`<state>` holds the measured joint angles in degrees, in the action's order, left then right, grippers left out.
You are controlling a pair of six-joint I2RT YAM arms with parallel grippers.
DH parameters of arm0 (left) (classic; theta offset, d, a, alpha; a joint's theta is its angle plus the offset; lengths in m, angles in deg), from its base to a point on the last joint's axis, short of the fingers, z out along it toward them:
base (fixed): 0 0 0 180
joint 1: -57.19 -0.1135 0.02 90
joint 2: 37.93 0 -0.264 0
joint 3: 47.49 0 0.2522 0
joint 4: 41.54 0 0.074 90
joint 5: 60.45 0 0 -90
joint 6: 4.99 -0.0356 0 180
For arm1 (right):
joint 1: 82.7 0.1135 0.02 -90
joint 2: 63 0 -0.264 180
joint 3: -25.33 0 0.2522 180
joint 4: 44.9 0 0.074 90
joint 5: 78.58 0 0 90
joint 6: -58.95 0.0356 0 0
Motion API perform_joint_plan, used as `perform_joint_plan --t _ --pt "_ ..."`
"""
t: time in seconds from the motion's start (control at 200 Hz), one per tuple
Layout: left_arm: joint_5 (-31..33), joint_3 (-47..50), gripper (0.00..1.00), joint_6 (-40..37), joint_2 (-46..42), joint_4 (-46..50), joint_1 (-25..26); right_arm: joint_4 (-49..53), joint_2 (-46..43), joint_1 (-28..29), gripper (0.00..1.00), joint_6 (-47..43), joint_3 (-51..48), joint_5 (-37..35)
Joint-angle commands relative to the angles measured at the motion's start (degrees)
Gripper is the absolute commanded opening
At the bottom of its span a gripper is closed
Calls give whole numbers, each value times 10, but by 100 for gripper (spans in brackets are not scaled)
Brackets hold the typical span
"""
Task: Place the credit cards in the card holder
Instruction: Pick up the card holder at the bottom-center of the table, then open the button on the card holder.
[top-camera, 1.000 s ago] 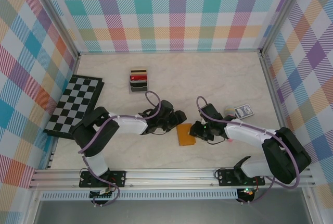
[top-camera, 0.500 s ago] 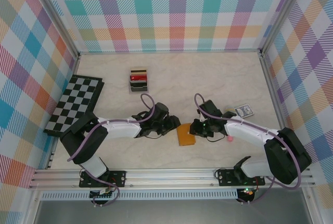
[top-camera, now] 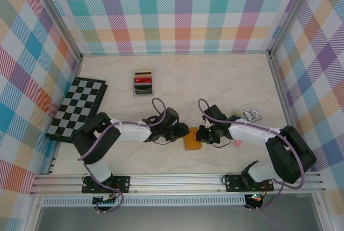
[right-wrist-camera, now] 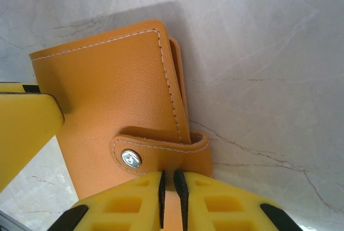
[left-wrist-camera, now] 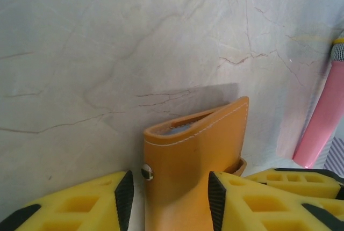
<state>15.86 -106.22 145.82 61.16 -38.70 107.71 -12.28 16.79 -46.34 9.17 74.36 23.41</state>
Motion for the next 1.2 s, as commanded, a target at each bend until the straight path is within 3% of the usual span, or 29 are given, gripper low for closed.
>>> perform_joint_plan --t 0.0,0.43,0.615,0.8,1.195 --pt "-18 -5 38 -6 11 -40 10 1 15 0 18 12 -16 -12" --pt "23 31 20 -17 -40 -87 10 21 9 0 20 10 10 -34" --pt "19 37 0 -18 -36 -108 11 44 -18 2 25 -4 35 -46" --pt "17 33 0 -18 -30 -112 11 49 -39 5 34 -34 52 -69" --pt "6 21 0 -13 -19 -112 12 39 39 26 48 -78 87 -39"
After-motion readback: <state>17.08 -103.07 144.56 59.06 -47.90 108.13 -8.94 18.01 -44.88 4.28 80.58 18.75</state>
